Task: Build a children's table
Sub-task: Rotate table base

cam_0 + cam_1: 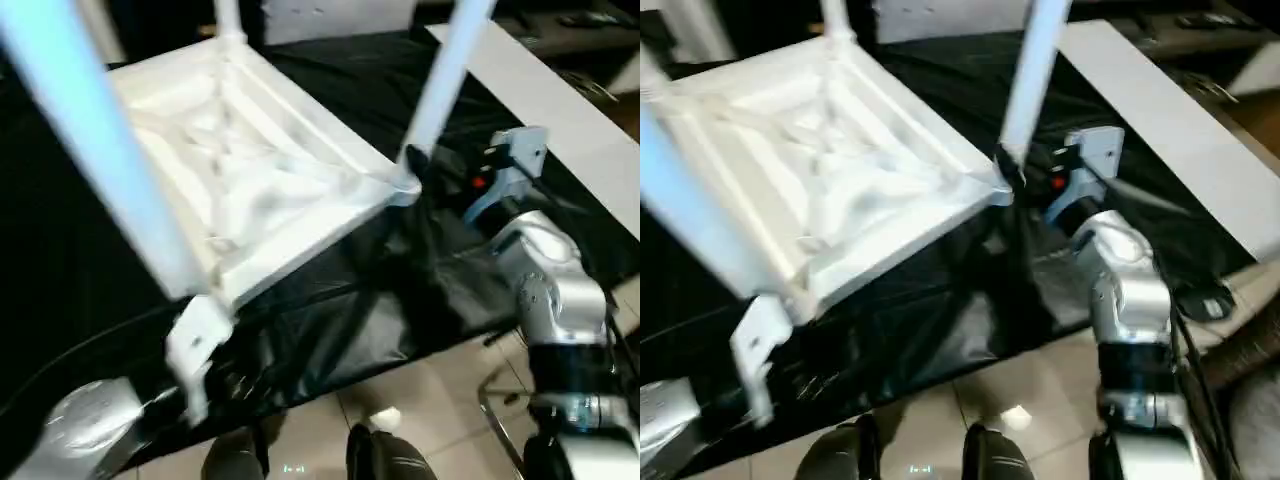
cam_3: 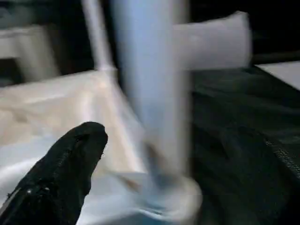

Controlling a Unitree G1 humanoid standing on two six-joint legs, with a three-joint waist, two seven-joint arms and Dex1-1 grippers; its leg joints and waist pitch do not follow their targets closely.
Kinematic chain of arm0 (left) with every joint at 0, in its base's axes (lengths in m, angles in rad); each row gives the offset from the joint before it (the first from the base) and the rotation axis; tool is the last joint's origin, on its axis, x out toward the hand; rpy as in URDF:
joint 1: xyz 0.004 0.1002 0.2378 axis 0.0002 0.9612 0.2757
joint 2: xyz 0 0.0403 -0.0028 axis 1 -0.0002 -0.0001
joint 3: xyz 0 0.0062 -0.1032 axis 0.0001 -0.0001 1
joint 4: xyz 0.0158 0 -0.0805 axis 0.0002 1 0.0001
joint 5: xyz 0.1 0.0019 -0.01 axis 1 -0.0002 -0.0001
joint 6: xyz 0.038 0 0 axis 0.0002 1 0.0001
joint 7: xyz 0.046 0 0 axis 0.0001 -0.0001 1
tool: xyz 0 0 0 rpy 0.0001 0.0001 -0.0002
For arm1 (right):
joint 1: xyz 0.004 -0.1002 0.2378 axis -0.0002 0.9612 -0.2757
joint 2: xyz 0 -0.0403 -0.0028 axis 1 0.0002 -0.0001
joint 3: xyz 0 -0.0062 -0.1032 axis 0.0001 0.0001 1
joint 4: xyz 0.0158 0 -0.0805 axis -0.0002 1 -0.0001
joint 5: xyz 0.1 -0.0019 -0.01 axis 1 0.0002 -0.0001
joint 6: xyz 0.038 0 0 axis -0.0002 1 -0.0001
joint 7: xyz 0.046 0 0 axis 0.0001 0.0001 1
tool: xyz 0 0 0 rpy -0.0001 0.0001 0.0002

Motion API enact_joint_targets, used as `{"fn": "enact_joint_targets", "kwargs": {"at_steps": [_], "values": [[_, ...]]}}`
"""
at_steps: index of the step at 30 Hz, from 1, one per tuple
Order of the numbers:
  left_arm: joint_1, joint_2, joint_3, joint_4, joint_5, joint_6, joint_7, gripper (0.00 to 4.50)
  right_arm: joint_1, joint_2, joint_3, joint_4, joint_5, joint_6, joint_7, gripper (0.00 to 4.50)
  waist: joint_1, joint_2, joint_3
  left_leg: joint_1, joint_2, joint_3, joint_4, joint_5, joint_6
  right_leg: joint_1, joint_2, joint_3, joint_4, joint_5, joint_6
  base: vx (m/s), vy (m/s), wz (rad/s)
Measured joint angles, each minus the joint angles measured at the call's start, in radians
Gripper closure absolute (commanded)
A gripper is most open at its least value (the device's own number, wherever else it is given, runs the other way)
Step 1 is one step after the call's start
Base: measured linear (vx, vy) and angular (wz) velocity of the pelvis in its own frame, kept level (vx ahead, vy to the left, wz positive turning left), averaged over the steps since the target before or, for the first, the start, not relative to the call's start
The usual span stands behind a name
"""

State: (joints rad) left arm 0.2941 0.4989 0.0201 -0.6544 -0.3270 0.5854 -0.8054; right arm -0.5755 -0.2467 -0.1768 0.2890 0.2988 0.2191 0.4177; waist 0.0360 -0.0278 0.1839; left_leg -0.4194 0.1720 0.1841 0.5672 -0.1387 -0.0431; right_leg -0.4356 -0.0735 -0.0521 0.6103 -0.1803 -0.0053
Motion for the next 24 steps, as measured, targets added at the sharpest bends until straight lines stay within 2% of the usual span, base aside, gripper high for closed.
{"fn": "enact_joint_targets", "kwargs": {"at_steps": [4, 7, 11, 15, 19, 24], "values": [[0.098, 0.098, 0.092, -0.009, -0.034, 0.005, -0.074, 0.26, -0.021, -0.032, -0.026, 0.074, -0.015, -0.052, 0.004, 0.0, -0.011, -0.001, 0.0, 0.001, 0.004, 0.001, -0.002, 0.0, 0.0, -0.003, 0.006, 0.002, 0.0, 0.0, -0.001, 0.0, 0.0, 0.0], [0.141, 0.15, 0.165, -0.009, -0.045, 0.005, -0.123, 0.03, -0.012, -0.022, -0.019, 0.063, -0.013, -0.047, 0.038, 0.0, -0.01, -0.002, 0.001, 0.0, 0.008, 0.003, -0.003, 0.0, 0.0, -0.004, 0.012, 0.006, 0.0, 0.0, -0.002, 0.0, 0.0, 0.0], [0.173, 0.194, 0.263, -0.006, -0.09, 0.005, -0.171, 0.03, 0.036, -0.014, 0.022, 0.023, 0.001, -0.043, 0.091, 0.0, -0.005, -0.003, 0.001, 0.002, 0.011, 0.007, -0.003, 0.0, 0.0, -0.004, 0.014, 0.008, 0.0, 0.0, -0.002, 0.0, 0.0, 0.0], [0.179, 0.248, 0.373, 0.029, -0.148, 0.007, -0.227, 0.03, 0.117, -0.019, 0.107, -0.054, 0.024, 0.0, 0.192, 0.0, -0.003, -0.003, 0.001, 0.006, 0.012, 0.01, -0.003, 0.0, -0.001, -0.003, 0.014, 0.01, 0.0, 0.001, -0.003, 0.0, 0.0, 0.0], [0.16, 0.309, 0.495, 0.129, -0.159, -0.001, -0.273, 0.03, 0.192, -0.05, 0.183, -0.141, 0.029, 0.051, 0.292, 0.0, 0.0, -0.005, 0.002, 0.016, 0.012, 0.013, -0.003, 0.0, -0.001, 0.003, 0.014, 0.014, 0.0, -0.001, 0.0, 0.0, 0.0, 0.0], [0.072, 0.31, 0.513, 0.173, -0.216, -0.003, -0.273, 0.03, 0.216, -0.049, 0.211, -0.145, -0.009, 0.05, 0.271, 0.0, 0.002, -0.006, 0.002, 0.016, 0.011, 0.014, -0.002, 0.0, -0.001, 0.003, 0.014, 0.016, 0.0, -0.001, 0.0, 0.0, 0.0, 0.0]]}}
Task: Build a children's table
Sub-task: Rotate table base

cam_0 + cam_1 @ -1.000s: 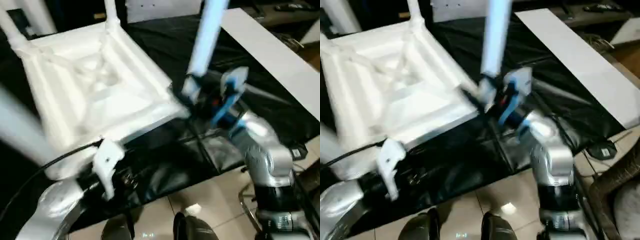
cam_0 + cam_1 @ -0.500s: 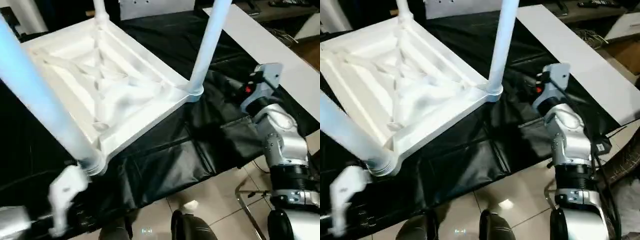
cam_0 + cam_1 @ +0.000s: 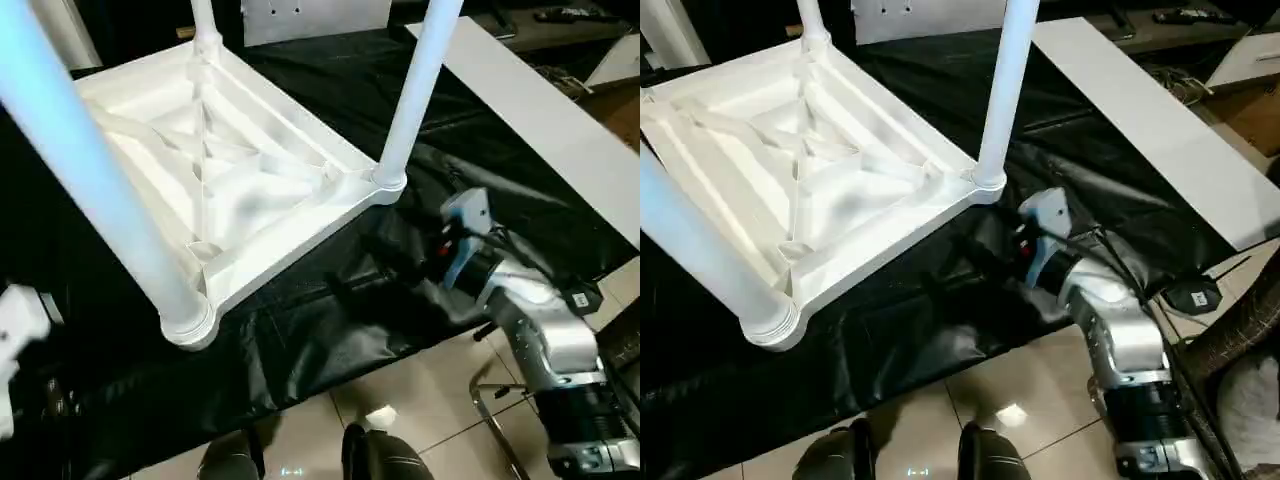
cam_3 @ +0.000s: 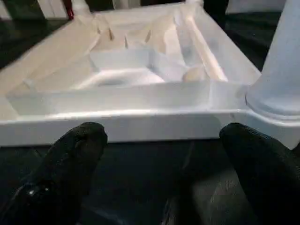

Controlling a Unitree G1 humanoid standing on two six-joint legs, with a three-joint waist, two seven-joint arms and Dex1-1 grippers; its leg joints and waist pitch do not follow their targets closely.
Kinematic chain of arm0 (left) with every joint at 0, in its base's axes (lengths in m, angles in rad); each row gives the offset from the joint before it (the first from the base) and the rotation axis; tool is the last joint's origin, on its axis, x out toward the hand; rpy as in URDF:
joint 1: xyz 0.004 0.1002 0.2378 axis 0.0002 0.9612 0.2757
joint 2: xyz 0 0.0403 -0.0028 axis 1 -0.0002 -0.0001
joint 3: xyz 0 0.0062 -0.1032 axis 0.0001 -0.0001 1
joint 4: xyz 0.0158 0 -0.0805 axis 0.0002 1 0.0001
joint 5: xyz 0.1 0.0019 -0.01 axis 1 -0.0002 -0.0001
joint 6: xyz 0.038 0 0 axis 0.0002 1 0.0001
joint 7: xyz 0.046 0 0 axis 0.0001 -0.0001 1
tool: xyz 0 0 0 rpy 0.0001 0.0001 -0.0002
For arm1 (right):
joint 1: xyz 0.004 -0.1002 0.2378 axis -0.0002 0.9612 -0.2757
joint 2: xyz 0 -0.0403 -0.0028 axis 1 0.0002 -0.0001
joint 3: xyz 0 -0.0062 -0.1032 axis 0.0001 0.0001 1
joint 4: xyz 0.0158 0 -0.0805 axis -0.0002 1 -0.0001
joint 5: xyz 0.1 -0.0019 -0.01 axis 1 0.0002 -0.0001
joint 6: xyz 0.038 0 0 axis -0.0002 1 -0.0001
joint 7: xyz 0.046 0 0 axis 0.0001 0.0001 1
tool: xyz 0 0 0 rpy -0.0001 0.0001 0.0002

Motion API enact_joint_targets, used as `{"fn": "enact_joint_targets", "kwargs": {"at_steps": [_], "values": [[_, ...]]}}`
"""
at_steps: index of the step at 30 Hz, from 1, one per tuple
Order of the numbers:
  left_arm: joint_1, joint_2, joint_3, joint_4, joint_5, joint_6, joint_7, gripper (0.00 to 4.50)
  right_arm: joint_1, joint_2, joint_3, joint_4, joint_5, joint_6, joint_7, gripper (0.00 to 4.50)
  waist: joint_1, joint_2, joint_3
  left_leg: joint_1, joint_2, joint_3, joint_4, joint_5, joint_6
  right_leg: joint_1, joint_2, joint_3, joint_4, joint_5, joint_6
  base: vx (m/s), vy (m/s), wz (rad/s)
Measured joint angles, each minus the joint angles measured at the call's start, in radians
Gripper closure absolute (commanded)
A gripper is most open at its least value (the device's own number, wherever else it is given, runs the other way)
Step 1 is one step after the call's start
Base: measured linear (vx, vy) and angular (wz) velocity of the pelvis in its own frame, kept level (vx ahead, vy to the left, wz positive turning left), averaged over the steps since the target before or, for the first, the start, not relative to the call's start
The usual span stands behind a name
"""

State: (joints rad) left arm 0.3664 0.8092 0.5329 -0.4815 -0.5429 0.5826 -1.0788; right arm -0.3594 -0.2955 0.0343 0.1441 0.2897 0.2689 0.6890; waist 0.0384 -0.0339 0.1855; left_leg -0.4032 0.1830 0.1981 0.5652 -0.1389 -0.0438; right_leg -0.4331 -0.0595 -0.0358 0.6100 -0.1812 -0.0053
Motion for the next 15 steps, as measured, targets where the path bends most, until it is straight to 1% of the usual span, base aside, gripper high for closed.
{"fn": "enact_joint_targets", "kwargs": {"at_steps": [2, 4, 5, 8, 10, 15], "values": [[-0.041, -0.007, -0.011, 0.002, -0.022, 0.0, 0.012, 0.03, 0.0, 0.005, 0.009, 0.016, -0.025, -0.008, -0.023, 0.0, 0.001, -0.001, -0.001, 0.001, 0.0, 0.0, 0.0, 0.0, 0.0, 0.0, 0.0, 0.0, 0.0, 0.001, -0.002, 0.0, 0.0, 0.0], [-0.109, -0.044, -0.063, 0.007, -0.03, -0.001, 0.034, 0.03, 0.0, 0.018, 0.016, 0.036, -0.047, -0.015, -0.051, 0.0, 0.004, -0.001, 0.0, 0.001, 0.0, 0.001, 0.0, 0.0, 0.0, 0.0, 0.0, 0.001, 0.001, 0.002, -0.003, 0.0, 0.0, 0.0], [-0.125, -0.054, -0.089, 0.009, -0.031, -0.001, 0.041, 0.03, 0.001, 0.025, 0.019, 0.04, -0.052, -0.016, -0.059, 0.0, 0.004, -0.002, -0.001, 0.001, 0.0, 0.001, 0.001, 0.0, 0.0, 0.0, 0.0, 0.001, 0.001, 0.002, -0.003, 0.0, 0.0, 0.0], [-0.223, -0.125, -0.165, 0.019, -0.04, 0.001, 0.076, 0.03, -0.006, 0.048, 0.023, 0.083, -0.076, -0.025, -0.107, 0.0, 0.005, -0.003, -0.001, 0.001, 0.0, 0.001, 0.001, 0.001, -0.001, -0.001, 0.0, 0.0, 0.002, 0.006, -0.006, 0.0, 0.0, 0.0], [-0.294, -0.181, -0.22, 0.018, -0.057, 0.007, 0.112, 0.03, -0.028, 0.066, 0.033, 0.131, -0.103, -0.042, -0.139, 0.0, 0.005, -0.003, -0.001, 0.0, 0.0, 0.001, 0.002, 0.001, -0.001, -0.001, 0.0, 0.0, 0.003, 0.009, -0.01, 0.0, 0.0, 0.0], [-0.365, -0.258, -0.352, -0.007, -0.079, 0.028, 0.147, 0.03, -0.068, 0.099, 0.05, 0.192, -0.135, -0.06, -0.188, 0.0, 0.006, -0.003, -0.001, -0.002, 0.0, 0.002, 0.003, 0.001, 0.0, -0.002, 0.0, 0.0, 0.002, 0.01, -0.011, 0.0, 0.0, 0.0]]}}
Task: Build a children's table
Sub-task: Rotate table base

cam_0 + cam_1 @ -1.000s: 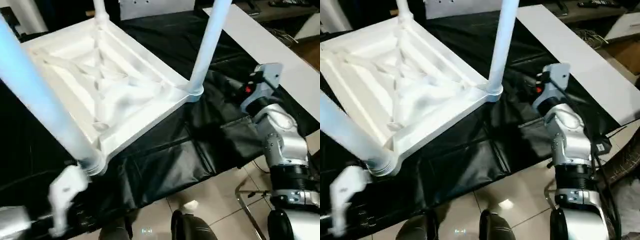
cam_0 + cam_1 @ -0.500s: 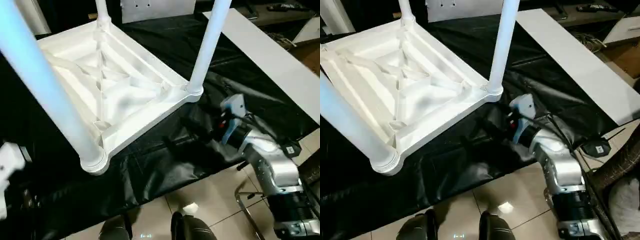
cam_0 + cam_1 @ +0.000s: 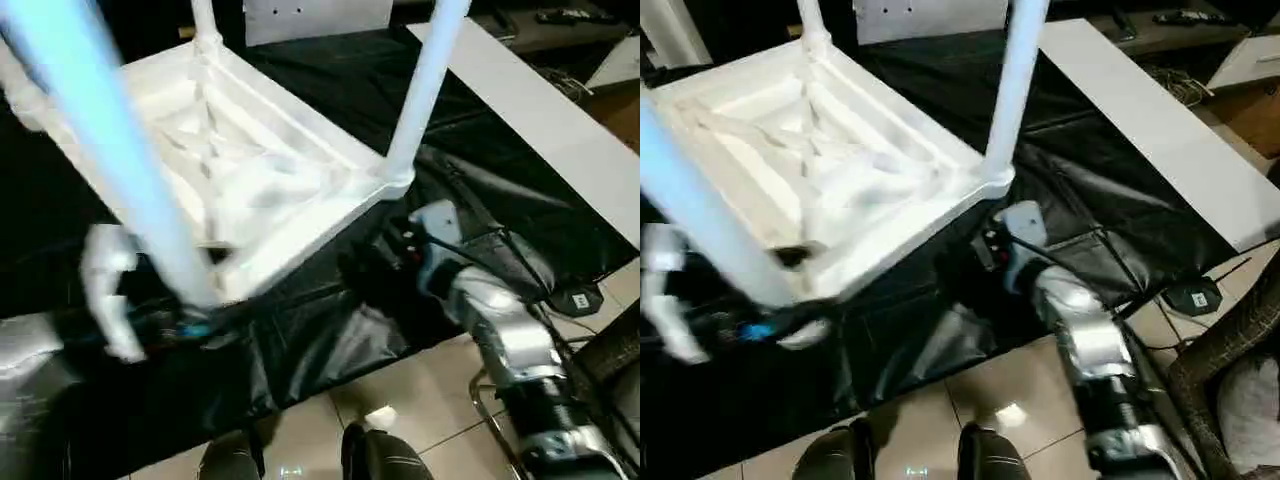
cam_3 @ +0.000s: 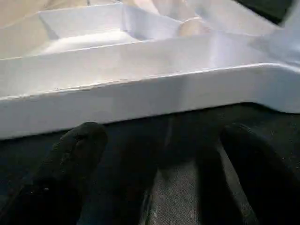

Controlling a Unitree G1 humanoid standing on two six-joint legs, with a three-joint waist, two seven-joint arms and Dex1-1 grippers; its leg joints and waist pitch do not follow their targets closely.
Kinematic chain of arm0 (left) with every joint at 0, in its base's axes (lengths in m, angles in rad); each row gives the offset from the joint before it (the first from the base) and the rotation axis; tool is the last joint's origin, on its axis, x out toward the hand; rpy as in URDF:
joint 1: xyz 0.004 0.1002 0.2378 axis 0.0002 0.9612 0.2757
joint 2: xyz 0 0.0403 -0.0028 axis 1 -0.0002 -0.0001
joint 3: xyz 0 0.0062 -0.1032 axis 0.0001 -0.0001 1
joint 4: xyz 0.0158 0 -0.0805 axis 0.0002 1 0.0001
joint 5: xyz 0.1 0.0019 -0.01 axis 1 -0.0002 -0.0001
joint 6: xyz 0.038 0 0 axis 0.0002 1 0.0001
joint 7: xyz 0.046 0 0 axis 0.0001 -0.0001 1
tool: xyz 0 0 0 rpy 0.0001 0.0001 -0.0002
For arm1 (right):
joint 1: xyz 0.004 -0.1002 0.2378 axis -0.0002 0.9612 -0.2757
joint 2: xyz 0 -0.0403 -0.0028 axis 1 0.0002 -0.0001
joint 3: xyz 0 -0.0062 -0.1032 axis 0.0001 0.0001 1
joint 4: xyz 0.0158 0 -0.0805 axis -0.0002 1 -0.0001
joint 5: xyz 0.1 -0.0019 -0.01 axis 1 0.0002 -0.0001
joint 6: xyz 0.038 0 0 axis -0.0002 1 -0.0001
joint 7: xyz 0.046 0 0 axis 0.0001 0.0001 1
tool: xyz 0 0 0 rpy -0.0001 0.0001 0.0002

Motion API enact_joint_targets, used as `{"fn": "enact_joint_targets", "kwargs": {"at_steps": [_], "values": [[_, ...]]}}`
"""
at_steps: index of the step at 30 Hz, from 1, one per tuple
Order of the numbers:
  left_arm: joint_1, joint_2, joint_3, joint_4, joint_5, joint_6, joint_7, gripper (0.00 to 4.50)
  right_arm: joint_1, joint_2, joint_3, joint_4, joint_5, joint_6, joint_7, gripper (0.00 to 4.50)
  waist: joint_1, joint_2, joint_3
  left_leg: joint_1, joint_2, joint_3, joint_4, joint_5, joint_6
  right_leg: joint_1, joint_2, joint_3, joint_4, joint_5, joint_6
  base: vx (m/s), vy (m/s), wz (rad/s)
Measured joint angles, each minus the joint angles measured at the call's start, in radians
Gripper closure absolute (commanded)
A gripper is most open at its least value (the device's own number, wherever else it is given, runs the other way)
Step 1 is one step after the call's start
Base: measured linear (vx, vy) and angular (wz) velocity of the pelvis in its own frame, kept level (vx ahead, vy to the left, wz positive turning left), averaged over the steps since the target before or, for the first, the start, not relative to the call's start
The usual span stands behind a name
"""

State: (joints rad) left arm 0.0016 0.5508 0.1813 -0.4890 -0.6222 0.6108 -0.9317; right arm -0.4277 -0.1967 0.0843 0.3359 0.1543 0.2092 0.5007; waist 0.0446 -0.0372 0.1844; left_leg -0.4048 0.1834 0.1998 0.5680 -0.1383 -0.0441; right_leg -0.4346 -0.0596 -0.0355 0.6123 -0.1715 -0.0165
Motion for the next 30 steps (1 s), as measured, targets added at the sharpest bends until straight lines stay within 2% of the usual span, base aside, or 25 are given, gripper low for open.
{"fn": "enact_joint_targets", "kwargs": {"at_steps": [5, 7, 14, 17, 25, 30], "values": [[-0.054, -0.077, -0.135, -0.036, -0.011, 0.022, 0.023, 0.03, -0.016, 0.016, 0.002, 0.048, -0.022, -0.017, -0.015, 0.0, -0.001, 0.0, 0.0, 0.0, 0.0, 0.0, 0.0, 0.0, 0.0, 0.0, 0.0, 0.0, -0.001, 0.0, 0.0, 0.0, 0.0, 0.0], [-0.066, -0.098, -0.17, -0.043, -0.012, 0.028, 0.027, 0.03, -0.016, 0.018, 0.002, 0.064, -0.027, -0.02, -0.015, 0.0, -0.011, 0.0, 0.0, 0.0, 0.001, 0.0, 0.0, 0.0, 0.0, 0.0, 0.001, 0.0, 0.0, 0.0, 0.0, 0.0, 0.0, 0.0], [-0.138, -0.231, -0.303, -0.043, 0.001, 0.039, 0.103, 0.03, -0.044, 0.028, -0.01, 0.108, -0.043, -0.029, -0.039, 0.0, -0.019, 0.0, 0.0, 0.001, 0.004, 0.001, 0.004, 0.0, 0.0, 0.0, 0.002, -0.001, 0.003, 0.001, 0.0, 0.0, 0.0, 0.0], [-0.163, -0.254, -0.354, -0.035, 0.028, 0.027, 0.111, 0.03, -0.056, 0.039, -0.011, 0.122, -0.048, -0.04, -0.041, 0.0, -0.026, 0.0, 0.0, 0.001, 0.005, 0.001, 0.004, 0.0, 0.0, -0.001, 0.003, -0.001, 0.003, 0.001, 0.0, 0.0, 0.0, 0.0], [-0.296, -0.348, -0.393, 0.132, 0.123, -0.09, 0.155, 0.03, -0.127, 0.089, -0.006, 0.187, -0.064, -0.073, -0.044, 0.0, -0.039, 0.0, 0.0, 0.001, 0.006, 0.001, 0.005, 0.0, 0.0, 0.0, 0.003, -0.002, 0.003, 0.002, -0.002, 0.0, 0.0, 0.0], [-0.364, -0.323, -0.372, 0.249, 0.211, -0.182, 0.215, 0.03, -0.158, 0.116, -0.007, 0.245, -0.074, -0.109, -0.098, 0.0, -0.038, 0.0, 0.0, 0.001, 0.006, 0.001, 0.005, 0.0, 0.0, 0.0, 0.003, -0.002, 0.004, 0.003, -0.002, 0.0, 0.0, 0.0]]}}
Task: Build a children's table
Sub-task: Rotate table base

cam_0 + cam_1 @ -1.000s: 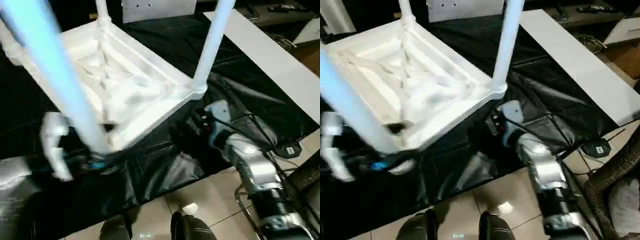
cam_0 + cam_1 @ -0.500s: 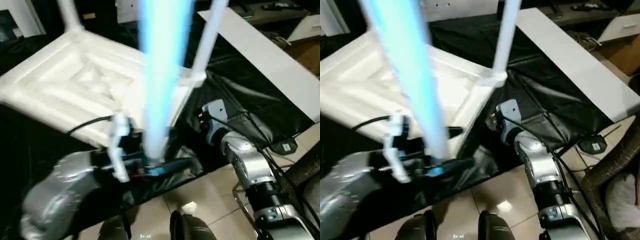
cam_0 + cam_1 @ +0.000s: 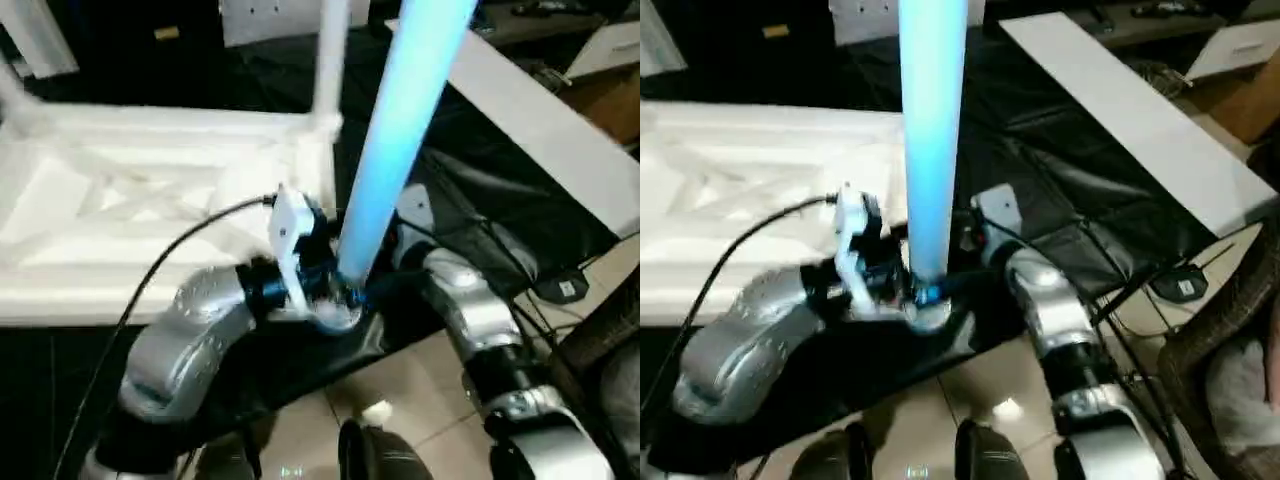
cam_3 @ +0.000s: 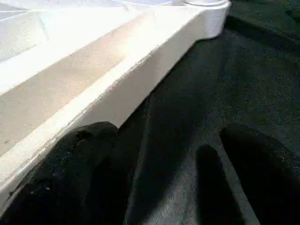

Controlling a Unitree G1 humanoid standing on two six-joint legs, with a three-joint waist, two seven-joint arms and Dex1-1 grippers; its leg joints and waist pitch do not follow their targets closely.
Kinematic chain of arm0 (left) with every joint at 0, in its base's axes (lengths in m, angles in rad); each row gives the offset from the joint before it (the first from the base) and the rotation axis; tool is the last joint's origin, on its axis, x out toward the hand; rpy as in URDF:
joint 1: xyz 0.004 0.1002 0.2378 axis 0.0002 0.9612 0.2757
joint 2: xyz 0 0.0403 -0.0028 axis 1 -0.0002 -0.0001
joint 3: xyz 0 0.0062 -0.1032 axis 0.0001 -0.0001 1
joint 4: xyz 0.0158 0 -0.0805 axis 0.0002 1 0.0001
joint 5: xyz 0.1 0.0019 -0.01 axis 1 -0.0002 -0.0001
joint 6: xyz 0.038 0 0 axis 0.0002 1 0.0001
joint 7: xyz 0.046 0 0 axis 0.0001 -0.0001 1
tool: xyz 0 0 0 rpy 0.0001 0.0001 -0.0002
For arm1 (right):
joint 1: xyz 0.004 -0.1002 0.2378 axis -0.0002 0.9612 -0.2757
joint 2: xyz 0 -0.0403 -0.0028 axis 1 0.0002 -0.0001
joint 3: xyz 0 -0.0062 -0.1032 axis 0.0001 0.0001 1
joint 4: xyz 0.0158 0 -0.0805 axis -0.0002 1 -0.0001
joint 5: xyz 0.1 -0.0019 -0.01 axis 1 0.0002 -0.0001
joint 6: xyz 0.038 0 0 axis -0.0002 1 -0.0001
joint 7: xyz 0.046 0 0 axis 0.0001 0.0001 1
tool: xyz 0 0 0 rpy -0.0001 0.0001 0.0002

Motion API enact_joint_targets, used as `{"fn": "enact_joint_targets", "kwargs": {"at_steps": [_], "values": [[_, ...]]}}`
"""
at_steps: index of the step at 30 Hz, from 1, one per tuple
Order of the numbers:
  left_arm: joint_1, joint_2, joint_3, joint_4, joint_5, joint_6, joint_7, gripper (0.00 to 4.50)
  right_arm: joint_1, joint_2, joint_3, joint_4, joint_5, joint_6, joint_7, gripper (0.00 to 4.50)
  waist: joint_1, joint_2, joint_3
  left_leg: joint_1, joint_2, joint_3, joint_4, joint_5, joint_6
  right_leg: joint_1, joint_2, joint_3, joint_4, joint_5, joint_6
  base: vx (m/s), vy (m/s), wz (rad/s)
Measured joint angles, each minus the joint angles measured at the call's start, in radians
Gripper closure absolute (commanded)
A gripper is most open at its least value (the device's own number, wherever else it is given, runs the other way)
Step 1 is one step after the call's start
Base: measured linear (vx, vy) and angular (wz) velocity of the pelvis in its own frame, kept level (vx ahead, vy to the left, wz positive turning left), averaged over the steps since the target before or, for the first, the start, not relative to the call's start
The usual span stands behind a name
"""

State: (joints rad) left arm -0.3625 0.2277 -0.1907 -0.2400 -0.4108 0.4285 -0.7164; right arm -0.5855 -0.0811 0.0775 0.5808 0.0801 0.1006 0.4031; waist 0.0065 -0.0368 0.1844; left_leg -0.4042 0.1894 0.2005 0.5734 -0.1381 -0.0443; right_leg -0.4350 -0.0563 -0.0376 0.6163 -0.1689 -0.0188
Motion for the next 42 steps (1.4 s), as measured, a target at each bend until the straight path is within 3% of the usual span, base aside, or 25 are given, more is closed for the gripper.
{"fn": "enact_joint_targets", "kwargs": {"at_steps": [5, 7, 9, 13, 15, 18, 21, 24, 29, 33, 35, 36, 38, 39, 40, 41, 42], "values": [[-0.027, 0.024, 0.029, 0.056, 0.026, -0.066, 0.002, 0.03, 0.015, -0.021, -0.017, 0.019, 0.001, -0.004, -0.02, 0.0, 0.014, 0.0, 0.0, 0.0, 0.0, 0.0, 0.002, 0.0, 0.0, 0.0, 0.0, 0.0, 0.001, 0.0, -0.001, 0.0, 0.0, 0.0], [-0.064, 0.025, 0.036, 0.124, 0.061, -0.129, 0.011, 0.03, 0.045, -0.05, -0.048, 0.01, 0.014, -0.004, -0.004, 0.0, 0.026, 0.0, 0.0, 0.001, 0.0, 0.0, 0.003, 0.0, 0.0, 0.001, 0.0, 0.0, 0.002, 0.001, -0.001, 0.0, 0.0, 0.0], [-0.087, 0.032, 0.058, 0.171, 0.093, -0.168, 0.035, 0.03, 0.073, -0.07, -0.07, -0.001, 0.024, -0.003, 0.009, 0.0, 0.027, 0.0, 0.0, 0.001, 0.0, 0.0, 0.004, 0.0, 0.0, 0.001, 0.0, 0.0, 0.002, 0.003, -0.001, 0.0, 0.0, 0.0], [-0.12, 0.055, 0.079, 0.281, 0.165, -0.244, 0.091, 0.03, 0.14, -0.11, -0.085, -0.08, 0.046, 0.004, 0.051, 0.0, 0.025, 0.003, 0.0, 0.0, 0.001, -0.001, 0.005, 0.0, 0.0, 0.0, -0.001, -0.001, 0.001, 0.006, 0.002, 0.0, 0.0, 0.0], [-0.102, 0.041, 0.088, 0.28, 0.159, -0.241, 0.093, 0.03, 0.189, -0.121, -0.089, -0.168, 0.073, 0.012, 0.075, 0.0, 0.03, 0.007, 0.001, 0.0, 0.001, -0.001, 0.005, 0.0, 0.0, 0.0, -0.001, -0.001, -0.001, 0.007, 0.001, 0.0, 0.0, 0.0], [-0.027, 0.01, 0.107, 0.164, 0.077, -0.196, 0.071, 0.03, 0.256, -0.125, -0.09, -0.326, 0.127, 0.061, 0.111, 0.0, 0.033, 0.011, 0.0, -0.001, 0.001, 0.0, 0.005, 0.0, 0.0, 0.0, -0.001, -0.001, -0.003, 0.008, 0.0, 0.0, 0.0, 0.0], [0.006, 0.003, 0.105, 0.096, 0.04, -0.172, 0.061, 0.03, 0.267, -0.127, -0.09, -0.397, 0.147, 0.086, 0.116, 0.0, 0.035, 0.012, 0.0, -0.001, 0.001, 0.0, 0.005, 0.0, 0.0, 0.0, -0.001, -0.001, -0.003, 0.008, 0.0, 0.0, 0.0, 0.0], [0.175, 0.025, 0.128, -0.054, -0.019, -0.139, 0.082, 0.03, 0.384, -0.123, -0.091, -0.591, 0.178, 0.129, 0.091, 0.0, 0.032, 0.018, -0.003, 0.001, 0.001, 0.0, 0.001, -0.001, 0.0, 0.002, -0.001, -0.001, -0.006, 0.004, 0.004, 0.0, 0.0, 0.0], [0.41, 0.069, 0.18, -0.169, -0.056, -0.057, 0.119, 0.03, 0.507, -0.14, -0.066, -0.799, 0.184, 0.295, 0.042, 0.0, 0.032, 0.018, -0.003, 0.0, 0.001, 0.0, 0.0, 0.0, 0.0, 0.0, 0.0, -0.001, -0.006, 0.0, 0.011, 0.0, 0.0, 0.0], [0.48, -0.01, 0.274, -0.215, -0.056, -0.05, 0.224, 0.03, 0.551, -0.124, -0.046, -0.884, 0.171, 0.312, 0.002, 0.0, 0.03, 0.018, -0.003, 0.001, 0.0, 0.0, 0.001, 0.0, 0.0, 0.001, -0.001, -0.001, -0.006, -0.001, 0.012, 0.0, 0.0, 0.0], [0.475, -0.082, 0.298, -0.215, -0.004, -0.056, 0.339, 0.03, 0.552, -0.108, -0.035, -0.89, 0.143, 0.304, -0.025, 0.0, 0.03, 0.017, -0.003, 0.001, 0.0, -0.001, 0.002, 0.0, 0.0, 0.002, -0.001, -0.001, -0.008, -0.001, 0.014, 0.0, 0.0, 0.0], [0.469, -0.099, 0.296, -0.214, 0.018, -0.051, 0.39, 0.03, 0.552, -0.105, -0.032, -0.889, 0.131, 0.299, -0.037, 0.0, 0.027, 0.02, -0.003, -0.015, -0.011, -0.026, 0.002, 0.0, 0.0, 0.01, -0.011, -0.022, -0.009, -0.003, 0.016, -0.055, 0.015, 0.25], [0.45, -0.101, 0.267, -0.214, 0.086, -0.06, 0.47, 0.03, 0.553, -0.11, -0.033, -0.889, 0.114, 0.294, -0.056, 0.0, 0.02, 0.02, -0.003, -0.023, -0.026, -0.065, 0.003, 0.0, 0.0, 0.021, -0.028, -0.062, -0.016, -0.004, 0.017, -0.046, 0.007, 0.39], [0.449, -0.099, 0.256, -0.214, 0.111, -0.066, 0.49, 0.03, 0.553, -0.111, -0.031, -0.892, 0.114, 0.294, -0.056, 0.0, 0.022, 0.022, -0.002, -0.027, -0.028, -0.079, 0.003, 0.0, 0.0, 0.029, -0.03, -0.077, -0.021, -0.004, 0.016, -0.015, -0.026, 0.51], [0.449, -0.098, 0.247, -0.214, 0.132, -0.072, 0.509, 0.03, 0.553, -0.111, -0.027, -0.897, 0.115, 0.295, -0.053, 0.0, 0.024, 0.03, -0.001, -0.034, -0.03, -0.104, 0.004, 0.0, -0.001, 0.039, -0.027, -0.092, -0.023, -0.011, 0.011, -0.015, -0.026, 0.51], [0.448, -0.1, 0.24, -0.215, 0.141, -0.072, 0.519, 0.03, 0.553, -0.111, -0.024, -0.903, 0.121, 0.302, -0.048, 0.0, 0.025, 0.035, 0.002, -0.035, -0.033, -0.125, 0.003, 0.001, -0.003, 0.045, -0.015, -0.09, -0.013, -0.022, 0.002, -0.019, -0.059, 0.52], [0.448, -0.107, 0.238, -0.223, 0.144, -0.062, 0.53, 0.03, 0.556, -0.108, -0.019, -0.914, 0.125, 0.304, -0.044, 0.0, 0.028, 0.041, 0.005, -0.035, -0.039, -0.148, 0.003, 0.006, -0.011, 0.051, 0.001, -0.08, 0.01, -0.05, -0.029, -0.007, -0.041, 0.27]]}}
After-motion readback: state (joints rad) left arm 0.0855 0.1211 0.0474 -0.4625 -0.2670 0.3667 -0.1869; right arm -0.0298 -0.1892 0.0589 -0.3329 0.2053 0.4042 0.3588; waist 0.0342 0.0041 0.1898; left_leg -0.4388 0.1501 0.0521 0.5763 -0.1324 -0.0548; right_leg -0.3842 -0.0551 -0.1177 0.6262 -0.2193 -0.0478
